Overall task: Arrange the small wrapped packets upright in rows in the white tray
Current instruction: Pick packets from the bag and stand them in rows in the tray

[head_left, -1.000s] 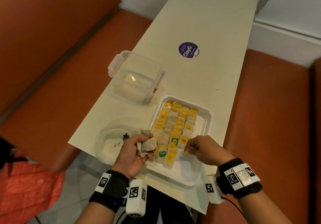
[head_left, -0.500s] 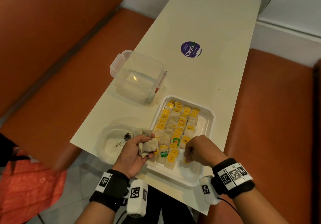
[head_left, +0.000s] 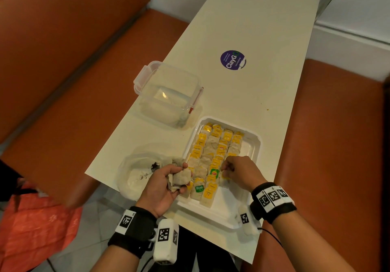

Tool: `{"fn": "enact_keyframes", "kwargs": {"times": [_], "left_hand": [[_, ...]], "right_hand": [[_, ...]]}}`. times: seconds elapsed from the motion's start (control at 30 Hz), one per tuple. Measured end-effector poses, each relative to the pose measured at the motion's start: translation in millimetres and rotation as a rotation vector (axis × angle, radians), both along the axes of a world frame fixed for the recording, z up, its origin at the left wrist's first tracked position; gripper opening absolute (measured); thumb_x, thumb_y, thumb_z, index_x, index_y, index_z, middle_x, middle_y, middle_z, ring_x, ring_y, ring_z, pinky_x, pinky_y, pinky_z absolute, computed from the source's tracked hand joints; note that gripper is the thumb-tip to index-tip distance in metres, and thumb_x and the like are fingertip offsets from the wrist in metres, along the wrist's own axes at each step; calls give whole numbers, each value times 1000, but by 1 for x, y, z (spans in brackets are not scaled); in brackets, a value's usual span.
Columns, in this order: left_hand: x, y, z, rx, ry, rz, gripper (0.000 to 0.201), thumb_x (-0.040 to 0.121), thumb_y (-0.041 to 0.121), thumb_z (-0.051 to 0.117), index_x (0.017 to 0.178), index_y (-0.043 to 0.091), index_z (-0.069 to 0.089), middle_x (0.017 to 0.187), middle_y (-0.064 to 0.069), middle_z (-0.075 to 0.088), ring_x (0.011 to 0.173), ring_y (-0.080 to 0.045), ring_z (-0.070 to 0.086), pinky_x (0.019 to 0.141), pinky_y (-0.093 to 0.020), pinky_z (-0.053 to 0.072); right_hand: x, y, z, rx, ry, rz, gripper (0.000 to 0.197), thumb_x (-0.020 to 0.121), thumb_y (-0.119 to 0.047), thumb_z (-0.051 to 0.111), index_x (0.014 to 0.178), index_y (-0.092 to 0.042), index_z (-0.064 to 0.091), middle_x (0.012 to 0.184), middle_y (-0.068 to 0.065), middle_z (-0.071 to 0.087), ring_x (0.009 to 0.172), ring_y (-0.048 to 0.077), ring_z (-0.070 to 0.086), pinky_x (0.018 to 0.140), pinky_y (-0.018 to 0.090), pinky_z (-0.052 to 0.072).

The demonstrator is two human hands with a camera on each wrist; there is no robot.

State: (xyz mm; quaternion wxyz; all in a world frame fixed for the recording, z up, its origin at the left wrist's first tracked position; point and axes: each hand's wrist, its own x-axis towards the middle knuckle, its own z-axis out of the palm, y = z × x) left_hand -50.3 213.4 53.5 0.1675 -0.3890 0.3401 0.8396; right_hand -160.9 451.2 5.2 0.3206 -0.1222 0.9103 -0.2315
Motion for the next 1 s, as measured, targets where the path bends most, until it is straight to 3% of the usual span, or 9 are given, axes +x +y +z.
{"fn": "enact_keyframes", "kwargs": {"times": [0.23,0.33,0.47,0.53,0.63,0.7,0.8,0.9,1.0], "left_hand": [[0,2,1,-3,6,-1,29,82,12,60,108,4,68,87,-14,70,66,-23,60,47,-29,41],[-1,4,3,-1,9,-5,29,81,13,60,107,4,68,87,-16,70,67,-24,61,47,-29,41],[-1,5,5,-4,15,-4,26,85,11,58,107,4,69,90,-17,71,69,-24,62,47,-29,42],[-2,5,6,0,18,-13,23,92,9,54,107,4,70,92,-18,70,69,-24,64,47,-29,44],[-2,8,8,0,27,-32,24,93,10,56,108,3,73,100,-22,69,70,-26,67,48,-29,47],[-3,10,8,-23,43,-44,27,87,12,62,110,3,74,103,-22,71,73,-25,67,50,-29,48],[-5,12,9,-33,53,-53,34,81,17,67,111,4,77,105,-20,72,74,-24,65,52,-30,49],[-7,16,10,-13,63,-40,25,87,14,64,107,5,78,103,-18,73,73,-23,64,51,-30,46],[-8,21,11,-27,68,-67,26,87,16,66,109,7,75,95,-13,71,71,-20,63,51,-29,42]], "right_hand": [[8,-1,-2,0,52,5,17,90,-11,67,91,-27,73,87,-12,69,80,10,64,68,23,49],[11,0,-2,12,79,-14,16,87,-16,71,94,-31,71,92,-13,65,85,13,63,65,21,43],[16,3,-1,67,138,31,41,70,-34,90,105,-35,68,105,-13,54,93,11,57,64,19,38],[18,3,-1,92,162,67,45,70,-36,90,109,-35,67,107,-13,51,96,11,56,61,15,33],[19,2,1,102,190,69,47,75,-37,88,116,-33,65,111,-11,51,101,14,58,67,21,38],[19,0,13,21,182,-3,51,75,-40,89,120,-35,65,114,-12,52,99,11,57,71,23,42],[24,-9,46,-255,150,-97,52,71,-38,93,116,-40,68,110,-18,58,87,3,61,73,21,49],[40,-23,78,-451,179,47,45,76,-29,91,113,-42,69,113,-19,58,90,3,62,74,15,49],[53,-33,83,-414,319,227,28,85,-26,82,108,-39,73,123,-19,57,106,3,58,81,16,48]]}}
